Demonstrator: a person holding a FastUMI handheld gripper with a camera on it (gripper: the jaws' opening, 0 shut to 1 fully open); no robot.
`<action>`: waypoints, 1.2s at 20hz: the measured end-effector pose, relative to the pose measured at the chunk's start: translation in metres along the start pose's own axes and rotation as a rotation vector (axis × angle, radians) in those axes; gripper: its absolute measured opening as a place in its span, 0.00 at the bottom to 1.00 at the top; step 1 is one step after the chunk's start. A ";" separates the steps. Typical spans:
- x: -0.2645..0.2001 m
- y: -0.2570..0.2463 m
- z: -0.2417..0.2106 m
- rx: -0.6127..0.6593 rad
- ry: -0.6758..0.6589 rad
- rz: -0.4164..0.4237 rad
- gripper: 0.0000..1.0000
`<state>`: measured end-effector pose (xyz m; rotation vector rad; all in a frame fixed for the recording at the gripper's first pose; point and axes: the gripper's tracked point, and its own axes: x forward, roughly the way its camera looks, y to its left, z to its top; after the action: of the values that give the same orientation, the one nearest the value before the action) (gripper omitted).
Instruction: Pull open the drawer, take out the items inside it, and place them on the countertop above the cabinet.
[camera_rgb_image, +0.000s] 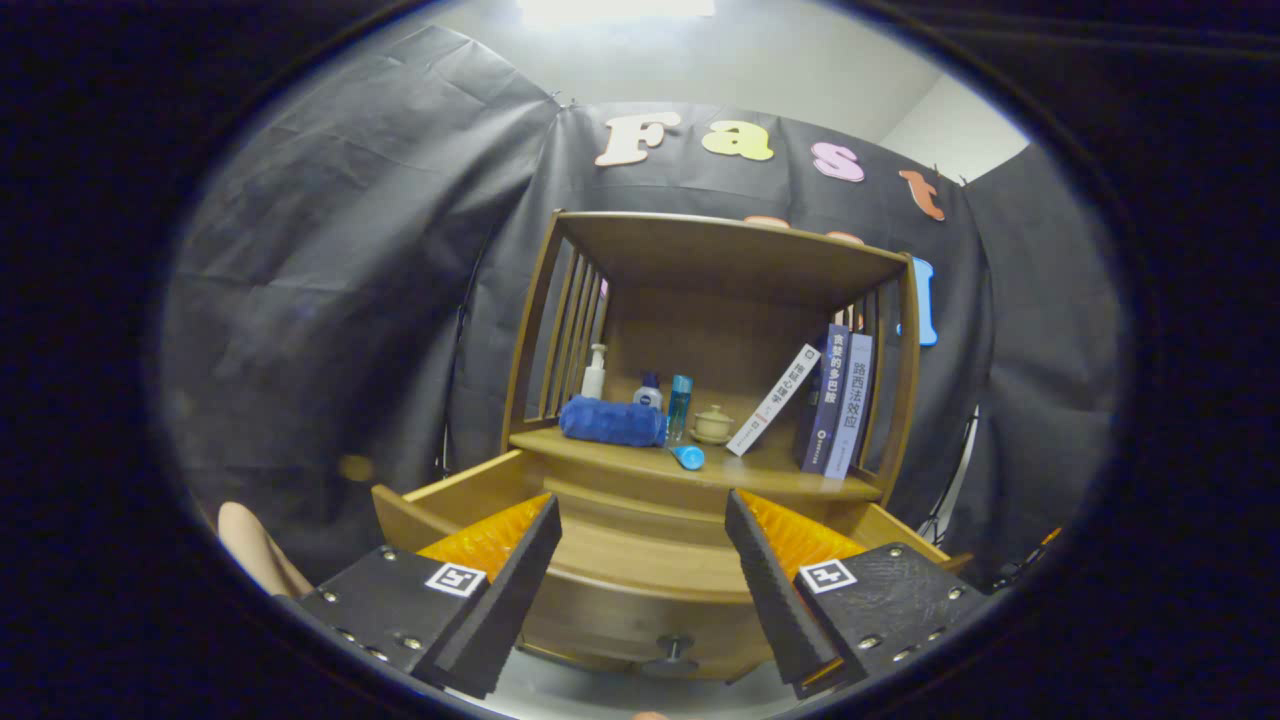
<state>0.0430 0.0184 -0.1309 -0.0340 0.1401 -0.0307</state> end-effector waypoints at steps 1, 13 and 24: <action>-0.005 0.006 -0.008 -0.007 0.013 -0.002 0.98; 0.012 0.003 -0.067 -0.036 0.135 -0.137 0.98; 0.029 0.010 -0.062 -0.003 0.158 -0.164 0.98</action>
<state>0.0634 0.0253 -0.1962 -0.0464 0.2957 -0.1967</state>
